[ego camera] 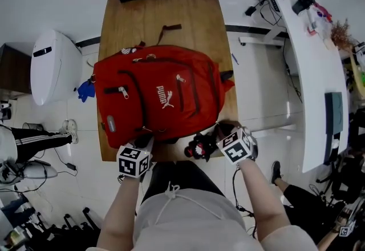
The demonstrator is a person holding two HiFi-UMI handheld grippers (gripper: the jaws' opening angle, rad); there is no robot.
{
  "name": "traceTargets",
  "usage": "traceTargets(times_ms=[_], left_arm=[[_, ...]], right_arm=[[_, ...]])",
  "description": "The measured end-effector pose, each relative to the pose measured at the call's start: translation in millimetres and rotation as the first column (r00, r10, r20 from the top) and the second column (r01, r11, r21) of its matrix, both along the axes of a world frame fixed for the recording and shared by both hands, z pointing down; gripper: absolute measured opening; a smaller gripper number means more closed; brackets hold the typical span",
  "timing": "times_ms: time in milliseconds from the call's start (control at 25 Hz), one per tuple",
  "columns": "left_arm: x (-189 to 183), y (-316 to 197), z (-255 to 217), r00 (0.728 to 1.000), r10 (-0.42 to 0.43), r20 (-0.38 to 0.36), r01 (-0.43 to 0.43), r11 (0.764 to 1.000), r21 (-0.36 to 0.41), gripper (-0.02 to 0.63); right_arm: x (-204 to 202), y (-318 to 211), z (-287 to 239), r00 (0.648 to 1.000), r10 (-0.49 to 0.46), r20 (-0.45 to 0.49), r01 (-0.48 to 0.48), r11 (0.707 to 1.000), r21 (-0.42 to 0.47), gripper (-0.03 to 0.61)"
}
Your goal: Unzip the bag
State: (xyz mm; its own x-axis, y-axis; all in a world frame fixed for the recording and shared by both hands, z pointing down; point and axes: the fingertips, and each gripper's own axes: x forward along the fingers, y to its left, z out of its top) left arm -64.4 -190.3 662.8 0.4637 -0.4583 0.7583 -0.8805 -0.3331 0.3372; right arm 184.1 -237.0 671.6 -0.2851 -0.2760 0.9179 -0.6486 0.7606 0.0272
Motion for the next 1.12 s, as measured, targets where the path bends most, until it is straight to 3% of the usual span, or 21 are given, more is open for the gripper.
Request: traceTargets(times_ms=[520,800,1000,1120], left_arm=[[-1,-5,2,0.998,-0.056,-0.009,0.056,0.998,0.004,0.006],[-2,-5,4,0.999,-0.048,-0.008,0.048,0.999,-0.006,0.006],[2,-6,-7,0.999,-0.049,0.001,0.049,0.999,0.022,0.006],[10,-9,-31,0.999,-0.031,-0.034,0.033,0.997,0.071,0.006]], right_arm=[[23,-55,-4,0.995,-0.051,-0.088,0.057,0.996,0.075,0.035],[19,-52,-4,0.999,0.028,-0.041,-0.025,0.996,0.081,0.032],[13,-50,-28,0.997,0.082,-0.015,-0.078,0.985,0.155,0.040],[6,-47,-58,0.991,0.127,0.048,-0.134,0.968,0.210,0.047]])
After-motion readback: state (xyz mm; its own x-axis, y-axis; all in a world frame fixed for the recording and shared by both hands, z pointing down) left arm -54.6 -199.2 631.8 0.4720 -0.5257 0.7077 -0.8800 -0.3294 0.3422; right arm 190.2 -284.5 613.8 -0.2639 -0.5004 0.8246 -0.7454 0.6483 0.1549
